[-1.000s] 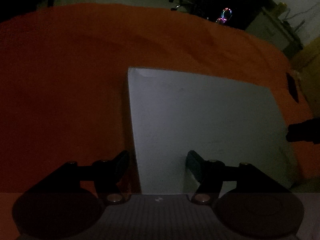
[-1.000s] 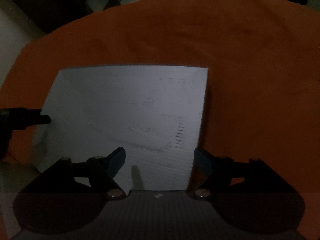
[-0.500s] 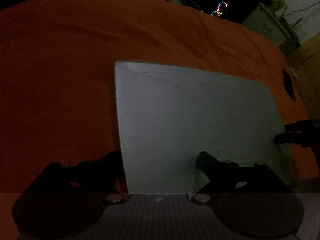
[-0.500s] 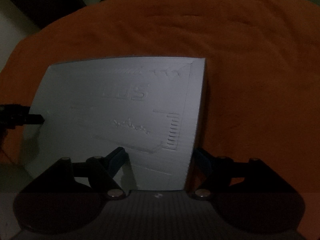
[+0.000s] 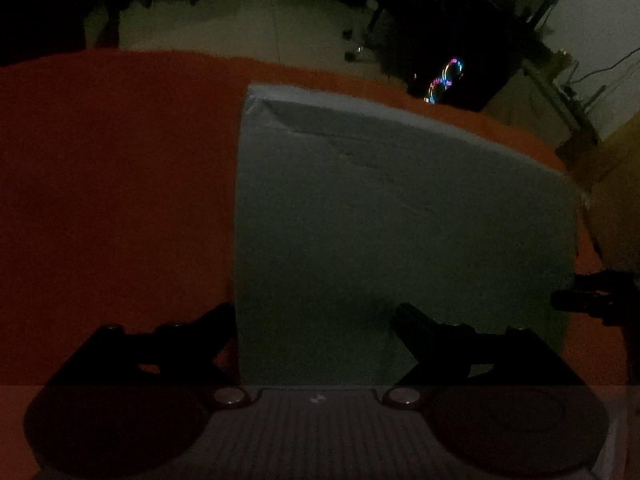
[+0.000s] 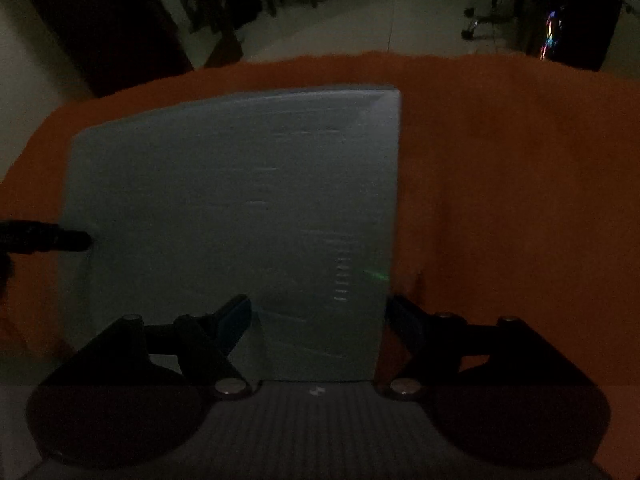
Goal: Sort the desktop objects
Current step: 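Lift the paper sheet up with both grippers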
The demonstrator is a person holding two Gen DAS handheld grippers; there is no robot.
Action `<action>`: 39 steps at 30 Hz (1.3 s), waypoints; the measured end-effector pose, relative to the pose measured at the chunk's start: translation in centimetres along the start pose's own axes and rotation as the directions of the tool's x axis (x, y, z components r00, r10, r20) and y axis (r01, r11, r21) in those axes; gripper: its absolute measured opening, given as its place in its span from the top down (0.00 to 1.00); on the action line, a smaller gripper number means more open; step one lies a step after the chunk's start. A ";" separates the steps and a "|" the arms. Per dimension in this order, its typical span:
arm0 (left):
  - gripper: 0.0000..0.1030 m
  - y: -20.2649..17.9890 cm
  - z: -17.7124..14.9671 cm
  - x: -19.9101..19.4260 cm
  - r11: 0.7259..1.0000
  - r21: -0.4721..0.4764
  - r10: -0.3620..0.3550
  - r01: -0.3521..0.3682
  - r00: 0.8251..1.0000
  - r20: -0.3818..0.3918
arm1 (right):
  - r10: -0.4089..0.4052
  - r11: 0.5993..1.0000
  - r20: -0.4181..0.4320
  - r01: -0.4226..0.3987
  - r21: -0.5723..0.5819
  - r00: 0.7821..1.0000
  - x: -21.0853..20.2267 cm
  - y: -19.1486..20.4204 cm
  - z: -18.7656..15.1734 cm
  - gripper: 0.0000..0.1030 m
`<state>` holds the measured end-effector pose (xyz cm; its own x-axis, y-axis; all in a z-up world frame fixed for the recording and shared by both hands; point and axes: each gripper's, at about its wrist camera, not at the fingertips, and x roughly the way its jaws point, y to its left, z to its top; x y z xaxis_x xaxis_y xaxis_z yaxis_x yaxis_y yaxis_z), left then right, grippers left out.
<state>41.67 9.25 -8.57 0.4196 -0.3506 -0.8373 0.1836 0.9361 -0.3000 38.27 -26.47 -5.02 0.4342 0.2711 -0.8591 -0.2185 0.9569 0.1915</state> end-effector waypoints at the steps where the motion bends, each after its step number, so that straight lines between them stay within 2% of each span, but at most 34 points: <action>1: 0.19 0.0 0.0 -0.3 1.000 0.003 0.011 -0.011 1.000 0.010 | -0.007 1.000 0.001 0.007 -0.005 1.000 -0.1 0.2 0.0 0.35; 8: 0.28 1.2 -0.8 1.5 0.999 0.012 0.036 -0.036 0.999 -0.009 | -0.023 0.999 -0.046 0.024 0.023 0.999 2.6 0.0 -0.4 0.39; 15: 0.28 2.2 -1.3 4.5 0.997 0.023 0.076 -0.075 0.995 -0.072 | -0.039 0.999 -0.111 0.039 -0.001 0.993 6.0 -0.1 -0.2 0.39; 19: 0.26 2.9 -1.5 4.8 0.998 0.026 0.052 -0.050 0.996 -0.070 | -0.014 0.999 -0.124 0.018 0.032 0.992 6.6 -0.5 -0.3 0.36; 22: 0.21 3.6 -1.9 4.6 1.000 0.020 0.023 -0.022 0.997 -0.074 | 0.023 0.999 -0.146 -0.016 0.047 0.989 6.9 -1.0 -0.6 0.28; 26: 0.19 4.4 -2.6 4.5 1.000 0.014 -0.010 0.011 0.997 -0.075 | 0.068 0.991 -0.159 -0.048 0.125 0.985 7.6 -1.8 -0.7 0.24; 30: 0.19 3.7 -2.5 4.8 1.000 -0.009 -0.010 0.009 0.997 -0.076 | 0.068 0.984 -0.156 -0.040 0.173 0.985 6.6 -0.8 -0.7 0.26; 33: 0.21 3.5 -1.6 4.3 0.998 -0.070 -0.004 -0.002 0.996 -0.087 | 0.079 0.976 -0.143 -0.048 0.211 0.987 5.5 -0.2 -0.7 0.30; 39: 0.22 2.8 0.2 0.9 0.997 -0.082 0.009 -0.013 0.999 -0.042 | 0.093 0.968 -0.111 -0.064 0.242 0.989 2.5 1.2 0.0 0.31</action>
<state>42.75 11.56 -10.01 0.3836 -0.3402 -0.8586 0.1051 0.9397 -0.3254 39.08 -24.59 -6.98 0.3122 0.3453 -0.8850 -0.0277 0.9345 0.3549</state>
